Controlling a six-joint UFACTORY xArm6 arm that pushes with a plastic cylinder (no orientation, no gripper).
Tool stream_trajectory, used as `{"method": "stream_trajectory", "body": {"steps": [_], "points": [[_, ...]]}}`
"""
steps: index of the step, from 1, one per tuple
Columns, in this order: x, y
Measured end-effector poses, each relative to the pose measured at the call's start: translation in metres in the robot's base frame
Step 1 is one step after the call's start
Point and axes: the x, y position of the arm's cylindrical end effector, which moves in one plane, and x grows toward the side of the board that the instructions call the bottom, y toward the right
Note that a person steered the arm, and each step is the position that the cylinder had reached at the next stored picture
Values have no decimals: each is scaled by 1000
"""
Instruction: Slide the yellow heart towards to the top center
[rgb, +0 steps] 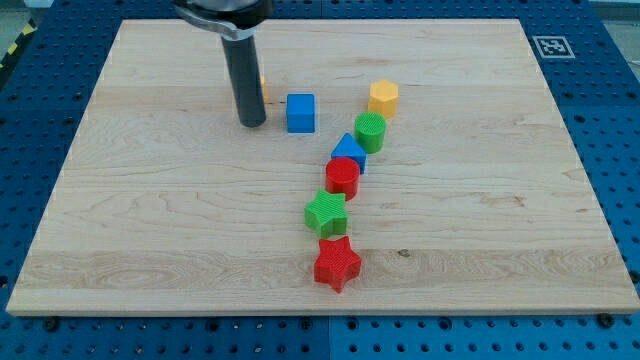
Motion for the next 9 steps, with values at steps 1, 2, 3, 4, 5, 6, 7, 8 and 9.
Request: {"method": "stream_trajectory", "body": {"steps": [1, 2, 3, 4, 5, 6, 7, 8, 9], "points": [[0, 26], [0, 46], [0, 32], [0, -32], [-10, -76], [-28, -77], [-31, -76], [-44, -68], [-47, -58]]}}
